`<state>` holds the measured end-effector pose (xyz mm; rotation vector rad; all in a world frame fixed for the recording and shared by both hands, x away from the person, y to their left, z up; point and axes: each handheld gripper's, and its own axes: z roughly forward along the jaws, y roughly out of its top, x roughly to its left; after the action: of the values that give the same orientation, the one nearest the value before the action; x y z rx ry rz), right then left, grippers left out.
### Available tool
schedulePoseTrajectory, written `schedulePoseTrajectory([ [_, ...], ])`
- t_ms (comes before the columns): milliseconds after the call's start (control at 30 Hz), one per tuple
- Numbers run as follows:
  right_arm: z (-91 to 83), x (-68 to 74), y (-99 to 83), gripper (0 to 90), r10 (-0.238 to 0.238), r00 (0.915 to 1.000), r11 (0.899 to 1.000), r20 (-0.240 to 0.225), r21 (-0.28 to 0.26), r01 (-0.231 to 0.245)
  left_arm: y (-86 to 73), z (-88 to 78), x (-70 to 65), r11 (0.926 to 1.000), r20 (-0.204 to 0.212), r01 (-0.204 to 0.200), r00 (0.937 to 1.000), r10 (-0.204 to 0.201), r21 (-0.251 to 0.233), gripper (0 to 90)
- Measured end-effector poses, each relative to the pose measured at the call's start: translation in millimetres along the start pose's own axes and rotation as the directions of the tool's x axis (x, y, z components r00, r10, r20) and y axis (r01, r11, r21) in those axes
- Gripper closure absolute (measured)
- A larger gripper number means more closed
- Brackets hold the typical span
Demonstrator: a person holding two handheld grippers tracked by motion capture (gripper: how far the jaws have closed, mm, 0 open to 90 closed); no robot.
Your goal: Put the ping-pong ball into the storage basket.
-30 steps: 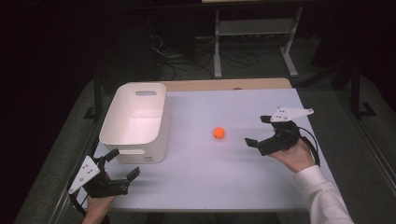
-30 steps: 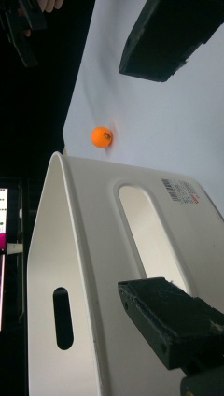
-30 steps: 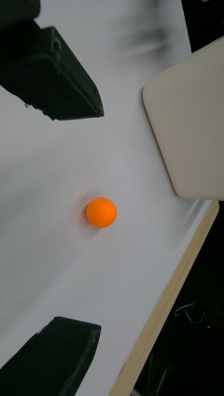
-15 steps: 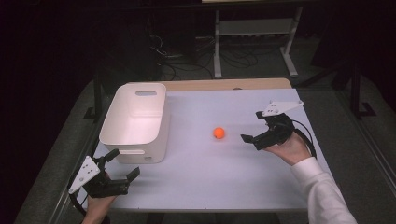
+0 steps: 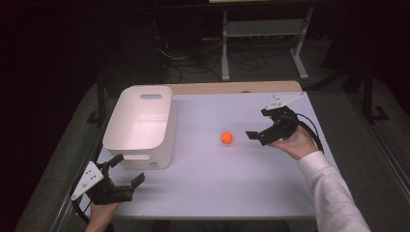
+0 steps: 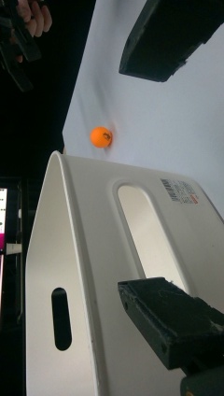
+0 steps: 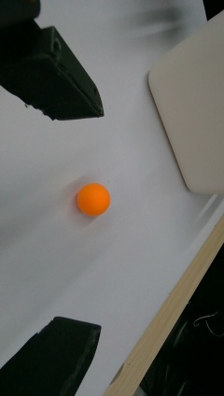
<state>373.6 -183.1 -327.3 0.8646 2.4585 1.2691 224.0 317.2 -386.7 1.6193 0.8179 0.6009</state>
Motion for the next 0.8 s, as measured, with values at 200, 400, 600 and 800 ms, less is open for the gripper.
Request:
schedulePoseTrajectory([
  [200,4.3,-3.1,4.9,0.0,-0.005,1.0,1.0,-0.008,0.017,0.005,0.0,0.0,0.2,1.0,0.002,-0.001,1.0,0.001,0.002,0.0],
  [400,8.9,-5.4,10.9,0.0,-0.01,0.9998,0.999,-0.017,0.044,0.01,-0.1,0.6,0.3,1.0,0.003,-0.002,1.0,0.002,0.001,0.0],
  [600,16.6,-7.5,13.5,0.0,-0.022,0.9996,0.997,-0.018,0.073,0.023,-0.3,1.1,0.2,1.0,0.005,0.001,1.0,-0.001,0.001,0.0],
  [800,25.8,-10.3,14.7,0.0,-0.031,0.9994,0.994,-0.015,0.105,0.033,-0.5,1.4,-0.2,1.0,0.008,0.005,1.0,-0.005,0.005,0.0],
])
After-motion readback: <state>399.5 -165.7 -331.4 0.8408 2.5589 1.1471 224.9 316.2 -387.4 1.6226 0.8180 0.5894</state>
